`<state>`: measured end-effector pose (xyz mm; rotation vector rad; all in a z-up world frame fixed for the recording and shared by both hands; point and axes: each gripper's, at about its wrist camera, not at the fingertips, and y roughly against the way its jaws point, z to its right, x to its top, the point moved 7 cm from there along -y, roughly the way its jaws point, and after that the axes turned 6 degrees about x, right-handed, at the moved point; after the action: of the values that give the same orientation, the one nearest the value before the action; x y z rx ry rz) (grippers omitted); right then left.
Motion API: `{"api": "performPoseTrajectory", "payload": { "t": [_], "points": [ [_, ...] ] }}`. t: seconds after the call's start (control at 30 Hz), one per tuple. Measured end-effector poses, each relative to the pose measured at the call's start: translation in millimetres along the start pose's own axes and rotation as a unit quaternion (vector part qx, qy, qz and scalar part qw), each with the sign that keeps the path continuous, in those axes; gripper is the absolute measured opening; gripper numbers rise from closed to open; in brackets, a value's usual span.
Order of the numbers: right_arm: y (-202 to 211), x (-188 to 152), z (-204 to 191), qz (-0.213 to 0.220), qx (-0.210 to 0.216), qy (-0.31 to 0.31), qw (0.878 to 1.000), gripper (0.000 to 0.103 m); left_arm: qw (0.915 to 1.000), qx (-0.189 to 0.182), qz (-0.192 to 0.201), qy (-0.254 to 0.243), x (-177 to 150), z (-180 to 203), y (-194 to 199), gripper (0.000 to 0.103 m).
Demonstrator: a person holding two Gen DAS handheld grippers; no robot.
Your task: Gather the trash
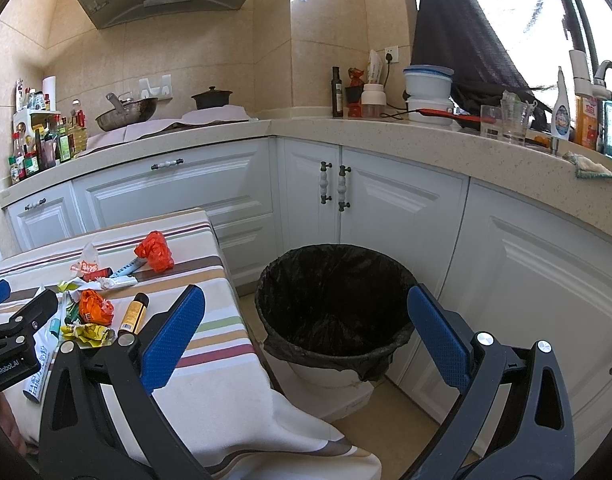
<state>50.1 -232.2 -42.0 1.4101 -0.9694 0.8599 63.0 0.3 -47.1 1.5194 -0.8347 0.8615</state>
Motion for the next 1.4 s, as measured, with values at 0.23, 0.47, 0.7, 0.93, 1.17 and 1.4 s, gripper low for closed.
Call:
{"api": "performPoseTrajectory", "payload": {
  "t": [0.23, 0.47, 0.7, 0.93, 1.17, 1.4],
  "points": [
    [-13.0, -5.1, -14.3, -0.009, 0.020, 0.005, 1.000, 0.099, 0.9996, 0.016, -0.023, 0.010, -11.0, -17.9, -9.3, 0.096],
    [-30.7, -7.6, -53.2, -0.023, 0.057, 0.026, 0.998, 0.098, 0.9976, 0.052, -0.035, 0.031, -20.3, -55.2, -9.3, 0.096],
    [-55.5, -16.3, -102.5, -0.055, 0.106, 0.049, 0.992, 0.083, 0.9932, 0.090, -0.054, 0.051, -31.4, -98.0, -12.8, 0.096],
    [-80.9, -30.6, -140.7, -0.089, 0.130, 0.074, 0.985, 0.074, 0.9873, 0.122, -0.075, 0.069, -48.1, -138.1, -17.3, 0.090],
    [-106.2, -48.2, -158.5, -0.143, 0.132, 0.083, 0.977, 0.059, 0.9833, 0.126, -0.099, 0.086, -59.3, -159.1, -27.4, 0.069],
    [-118.6, -61.1, -164.3, -0.182, 0.141, 0.093, 0.969, 0.025, 0.9834, 0.116, -0.108, 0.089, -62.8, -154.7, -32.0, 0.069]
  ]
}}
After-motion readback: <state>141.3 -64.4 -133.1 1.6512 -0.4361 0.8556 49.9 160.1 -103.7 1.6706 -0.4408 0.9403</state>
